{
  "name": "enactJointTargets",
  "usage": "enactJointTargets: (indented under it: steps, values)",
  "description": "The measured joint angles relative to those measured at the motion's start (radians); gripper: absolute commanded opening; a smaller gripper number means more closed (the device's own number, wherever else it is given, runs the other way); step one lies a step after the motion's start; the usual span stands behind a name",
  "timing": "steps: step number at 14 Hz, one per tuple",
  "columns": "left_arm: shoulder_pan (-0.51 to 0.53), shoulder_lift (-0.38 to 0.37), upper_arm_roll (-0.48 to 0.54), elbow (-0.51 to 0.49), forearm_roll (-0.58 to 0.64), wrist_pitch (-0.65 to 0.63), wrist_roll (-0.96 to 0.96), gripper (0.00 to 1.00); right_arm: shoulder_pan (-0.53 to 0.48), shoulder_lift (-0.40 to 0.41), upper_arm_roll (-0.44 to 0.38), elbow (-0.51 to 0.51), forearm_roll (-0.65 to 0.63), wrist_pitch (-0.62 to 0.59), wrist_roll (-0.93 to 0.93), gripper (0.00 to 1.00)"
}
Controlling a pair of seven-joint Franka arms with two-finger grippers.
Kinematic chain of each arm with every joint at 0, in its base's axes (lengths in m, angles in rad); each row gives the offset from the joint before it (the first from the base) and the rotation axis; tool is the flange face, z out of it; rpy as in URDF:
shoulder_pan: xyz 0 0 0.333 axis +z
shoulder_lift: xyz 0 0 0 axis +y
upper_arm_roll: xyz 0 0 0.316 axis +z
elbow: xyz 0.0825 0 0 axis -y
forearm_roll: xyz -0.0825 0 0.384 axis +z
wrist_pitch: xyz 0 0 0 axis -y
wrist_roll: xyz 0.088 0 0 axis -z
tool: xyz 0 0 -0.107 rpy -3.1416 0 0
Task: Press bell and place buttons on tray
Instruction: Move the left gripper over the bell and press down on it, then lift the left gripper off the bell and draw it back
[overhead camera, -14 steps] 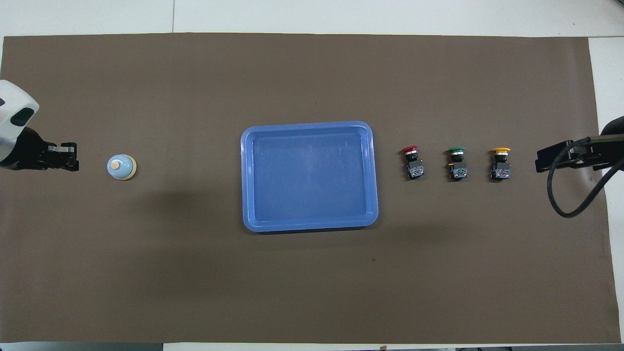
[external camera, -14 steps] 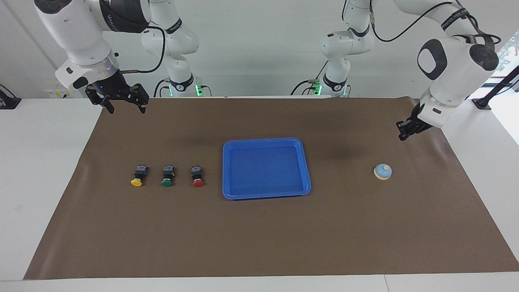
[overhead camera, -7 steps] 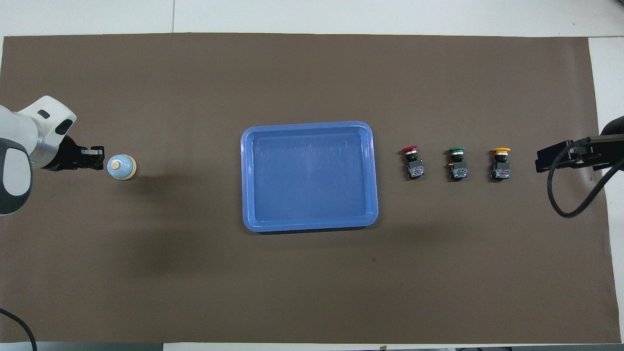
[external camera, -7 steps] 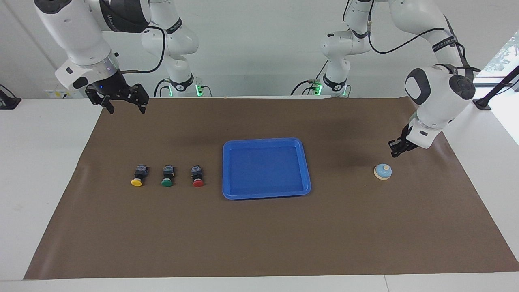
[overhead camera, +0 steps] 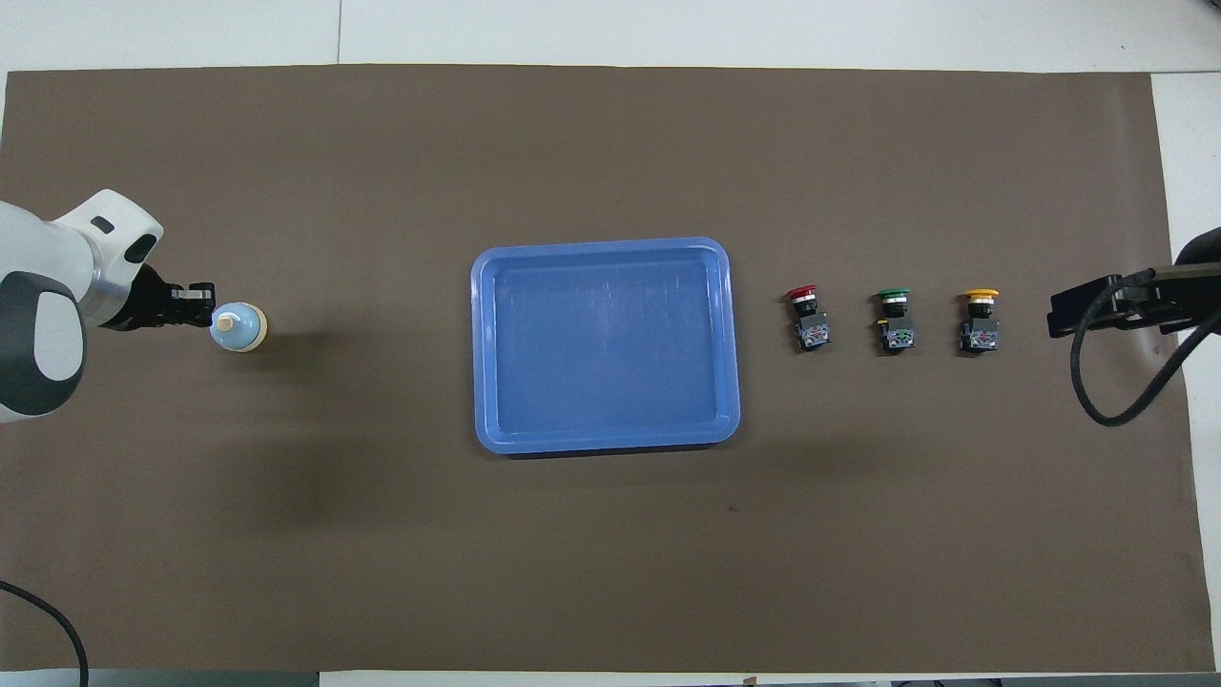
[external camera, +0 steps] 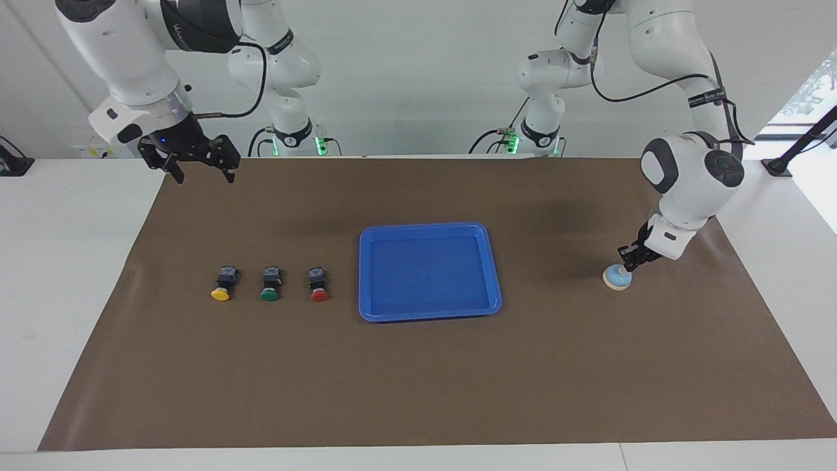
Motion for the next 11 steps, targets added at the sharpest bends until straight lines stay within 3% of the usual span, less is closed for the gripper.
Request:
enactJointTargets:
  steps: [6, 10, 11]
  values:
    - [0.0, 0.018, -0.003, 0.011, 0.0, -0.006, 0.003, 0.0, 0.0, 0.0, 0.0, 0.0, 0.0, 0.0, 0.0, 1.0]
    - [0.0, 0.018, -0.003, 0.136, 0.0, -0.188, 0.006, 0.0, 0.0, 0.0, 0.0, 0.0, 0.0, 0.0, 0.0, 1.0]
    - [0.0, 0.015, -0.003, 0.168, 0.0, -0.232, 0.006, 0.26, 0.0, 0.0, 0.0, 0.0, 0.0, 0.0, 0.0, 1.0]
